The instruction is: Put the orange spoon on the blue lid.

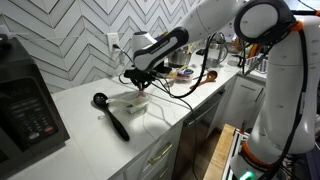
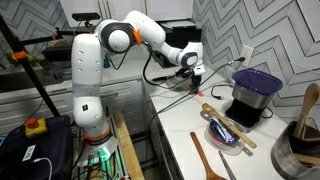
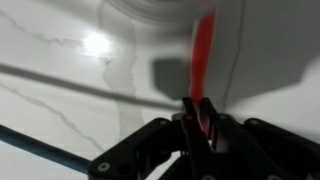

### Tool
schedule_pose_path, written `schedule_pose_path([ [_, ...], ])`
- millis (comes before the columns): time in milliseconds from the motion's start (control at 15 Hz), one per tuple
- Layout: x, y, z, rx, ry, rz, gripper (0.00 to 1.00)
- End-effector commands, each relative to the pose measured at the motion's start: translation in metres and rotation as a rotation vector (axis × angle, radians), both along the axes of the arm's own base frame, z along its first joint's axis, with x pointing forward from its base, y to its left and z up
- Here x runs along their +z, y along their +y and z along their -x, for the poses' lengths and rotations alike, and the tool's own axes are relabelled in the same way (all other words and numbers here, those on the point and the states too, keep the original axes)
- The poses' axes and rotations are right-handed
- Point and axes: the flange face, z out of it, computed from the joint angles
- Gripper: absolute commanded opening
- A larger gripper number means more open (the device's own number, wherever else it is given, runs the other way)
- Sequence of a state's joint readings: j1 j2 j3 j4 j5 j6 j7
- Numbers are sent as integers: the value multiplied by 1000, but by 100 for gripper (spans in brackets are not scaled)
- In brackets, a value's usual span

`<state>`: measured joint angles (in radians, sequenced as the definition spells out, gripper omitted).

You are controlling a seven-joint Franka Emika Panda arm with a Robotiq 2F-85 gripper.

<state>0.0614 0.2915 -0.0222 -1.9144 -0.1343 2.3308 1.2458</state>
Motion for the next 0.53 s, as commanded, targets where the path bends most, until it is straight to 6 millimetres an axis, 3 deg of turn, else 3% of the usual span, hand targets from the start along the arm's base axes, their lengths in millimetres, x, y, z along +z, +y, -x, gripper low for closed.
schedule_pose_path([
  [0,-4,1,2,-16,-2,-7,3],
  [133,-2,4,2,-16,-7,-12,3],
  [267,29,11,-4,-21,-139,-57,3],
  [333,53,17,-5,-23,-200,-78,3],
  [467,77,31,-7,-20,-319,-113,3],
])
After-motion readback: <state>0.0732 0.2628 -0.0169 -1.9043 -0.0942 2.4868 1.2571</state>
